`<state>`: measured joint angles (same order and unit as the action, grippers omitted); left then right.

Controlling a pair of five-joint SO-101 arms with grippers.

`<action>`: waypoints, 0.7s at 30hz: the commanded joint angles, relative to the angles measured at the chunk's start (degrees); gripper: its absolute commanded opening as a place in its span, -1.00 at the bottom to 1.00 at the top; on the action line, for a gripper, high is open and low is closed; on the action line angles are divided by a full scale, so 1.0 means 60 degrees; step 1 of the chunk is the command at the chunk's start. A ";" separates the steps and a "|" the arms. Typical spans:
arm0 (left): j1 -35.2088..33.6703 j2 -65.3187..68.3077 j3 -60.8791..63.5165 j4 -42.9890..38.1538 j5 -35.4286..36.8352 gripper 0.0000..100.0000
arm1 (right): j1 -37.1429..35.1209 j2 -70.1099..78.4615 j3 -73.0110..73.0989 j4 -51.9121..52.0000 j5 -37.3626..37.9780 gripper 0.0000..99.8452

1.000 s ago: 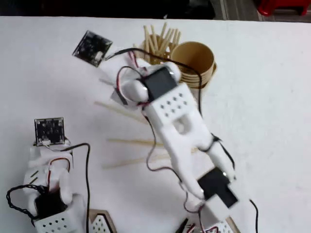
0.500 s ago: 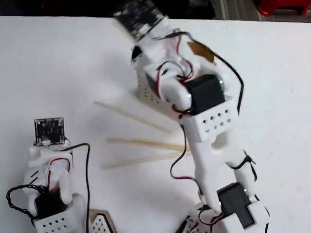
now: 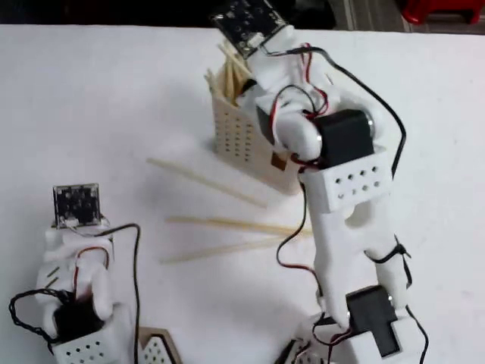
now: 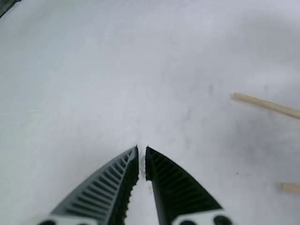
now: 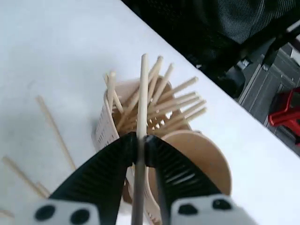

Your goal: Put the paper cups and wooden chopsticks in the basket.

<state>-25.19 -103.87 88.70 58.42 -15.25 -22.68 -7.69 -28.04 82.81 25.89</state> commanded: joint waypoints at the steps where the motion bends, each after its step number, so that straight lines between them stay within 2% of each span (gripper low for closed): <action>1: -0.0066 -0.0095 -0.0088 -0.0132 -0.0117 -0.90 | 0.0286 -0.0227 -0.0132 0.0667 0.0425 -0.96; 7: -0.0066 -0.0095 -0.0088 -0.0132 -0.0117 -0.90 | 0.0315 0.1033 -0.0088 0.1106 0.0982 -0.96; 16: -0.0066 -0.0095 -0.0088 -0.0132 -0.0117 -0.90 | 0.0403 0.2161 -0.0762 0.0344 0.1172 -0.94; 21: -0.0066 -0.0095 -0.0088 -0.0132 -0.0117 -0.90 | 0.0330 0.2381 -0.1553 0.0418 0.1070 -0.72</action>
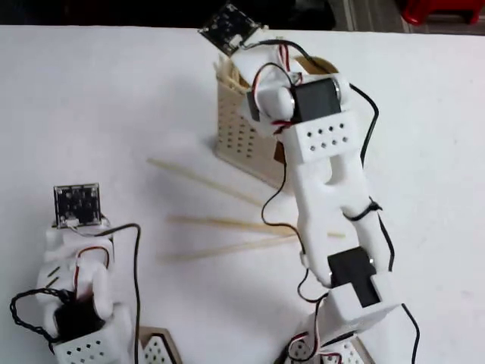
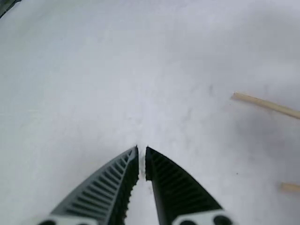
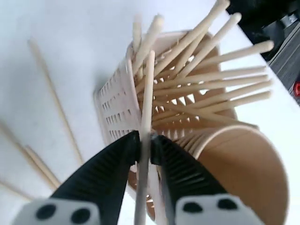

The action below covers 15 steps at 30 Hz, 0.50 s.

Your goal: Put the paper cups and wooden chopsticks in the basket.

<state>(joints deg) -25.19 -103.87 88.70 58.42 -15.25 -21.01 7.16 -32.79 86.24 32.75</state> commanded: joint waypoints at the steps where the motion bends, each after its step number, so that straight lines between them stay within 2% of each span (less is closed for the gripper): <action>1: -0.0066 -0.0095 -0.0088 -0.0132 -0.0117 -0.90 | 0.0037 -0.0095 -0.0835 -0.0081 -0.0234 -0.67; 15: -0.0066 -0.0095 -0.0088 -0.0132 -0.0117 -0.90 | -0.0637 -0.1077 -0.0982 0.0667 -0.0513 -0.71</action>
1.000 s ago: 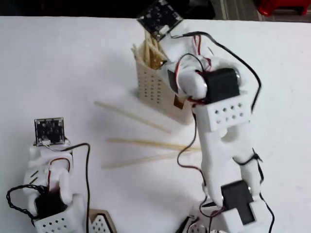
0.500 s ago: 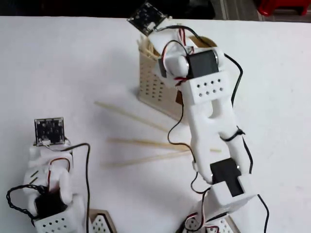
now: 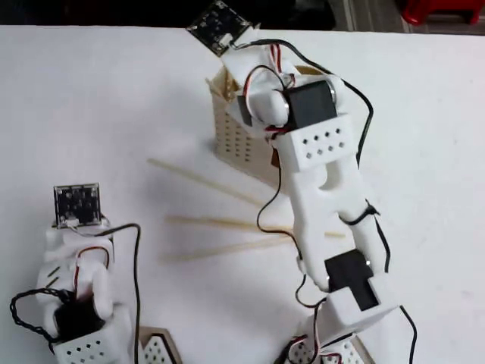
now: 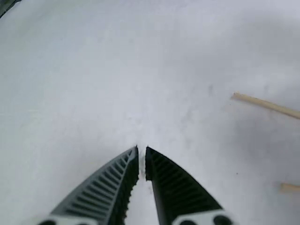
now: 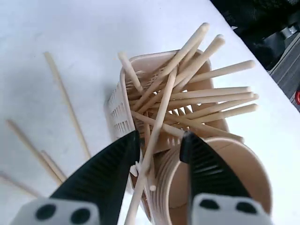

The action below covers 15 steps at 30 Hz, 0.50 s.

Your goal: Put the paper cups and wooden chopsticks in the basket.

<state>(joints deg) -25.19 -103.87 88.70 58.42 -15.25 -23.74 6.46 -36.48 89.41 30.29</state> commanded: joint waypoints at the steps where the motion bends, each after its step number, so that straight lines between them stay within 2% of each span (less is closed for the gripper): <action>1: -0.0066 -0.0095 -0.0088 -0.0132 -0.0117 -0.90 | -0.0227 -0.1150 -0.0366 0.0271 -0.0103 -0.71; 3: -0.0066 -0.0095 -0.0088 -0.0132 -0.0117 -0.90 | -0.0286 -0.1590 -0.0366 0.0725 -0.0044 -0.75; 7: -0.0066 -0.0095 -0.0088 -0.0132 -0.0117 -0.90 | -0.0242 -0.2513 -0.0190 0.1516 -0.0044 -0.98; 12: -0.0066 -0.0095 -0.0088 -0.0132 -0.0117 -0.90 | 0.0711 -0.4183 0.1553 0.1516 0.0000 -0.96; 15: -0.0066 -0.0095 -0.0088 -0.0132 -0.0117 -0.90 | 0.1077 -0.5414 0.2901 0.1516 0.0513 -0.96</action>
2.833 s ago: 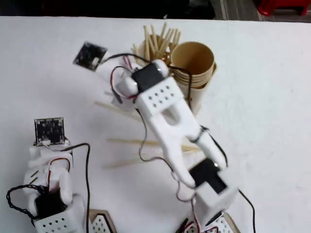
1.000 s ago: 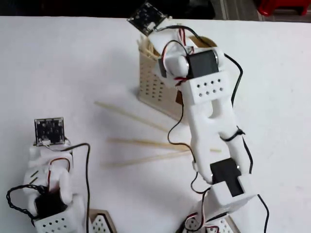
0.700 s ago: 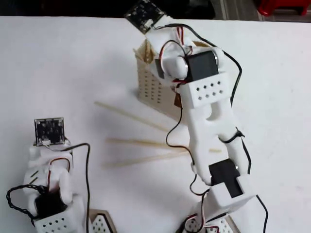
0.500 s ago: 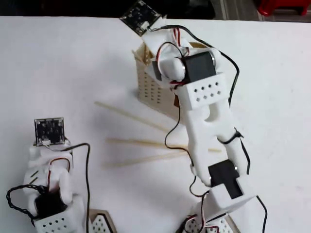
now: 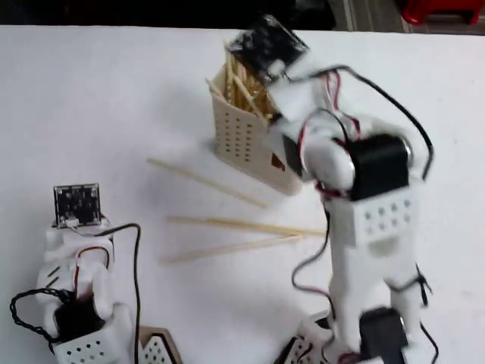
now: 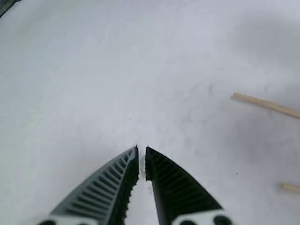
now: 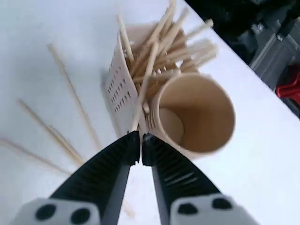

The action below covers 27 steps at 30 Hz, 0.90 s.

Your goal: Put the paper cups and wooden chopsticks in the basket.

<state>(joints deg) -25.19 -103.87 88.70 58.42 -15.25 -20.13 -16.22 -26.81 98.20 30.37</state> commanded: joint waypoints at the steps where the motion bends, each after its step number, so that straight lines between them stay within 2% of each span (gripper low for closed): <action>1: -0.0066 -0.0095 -0.0088 -0.0132 -0.0117 -0.90 | 0.0608 -0.2059 0.1773 0.0051 0.0645 -0.96; 6: -0.0066 -0.0095 -0.0088 -0.0132 -0.0117 -0.90 | 0.1678 -0.3832 0.3839 0.0051 0.1348 -0.96; 12: -0.0066 -0.0095 -0.0088 -0.0132 -0.0117 -0.90 | 0.2542 -0.4769 0.6110 -0.0168 0.1700 -0.96; 17: -0.0066 -0.0095 -0.0088 -0.0132 -0.0117 -0.90 | 0.2484 -0.5267 0.7560 -0.0256 0.1670 -0.96; 22: -0.0066 -0.0095 -0.0073 -0.0132 -0.0117 -0.90 | 0.2117 -0.5780 0.8264 -0.1165 0.1568 -0.96; 27: -0.0066 -0.0095 -0.0073 -0.0132 -0.0117 -0.90 | 0.1267 -0.5897 0.8234 -0.2234 0.0630 -0.96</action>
<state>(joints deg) -25.19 -103.87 88.70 58.42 -15.25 -9.05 -50.51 22.86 90.02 37.58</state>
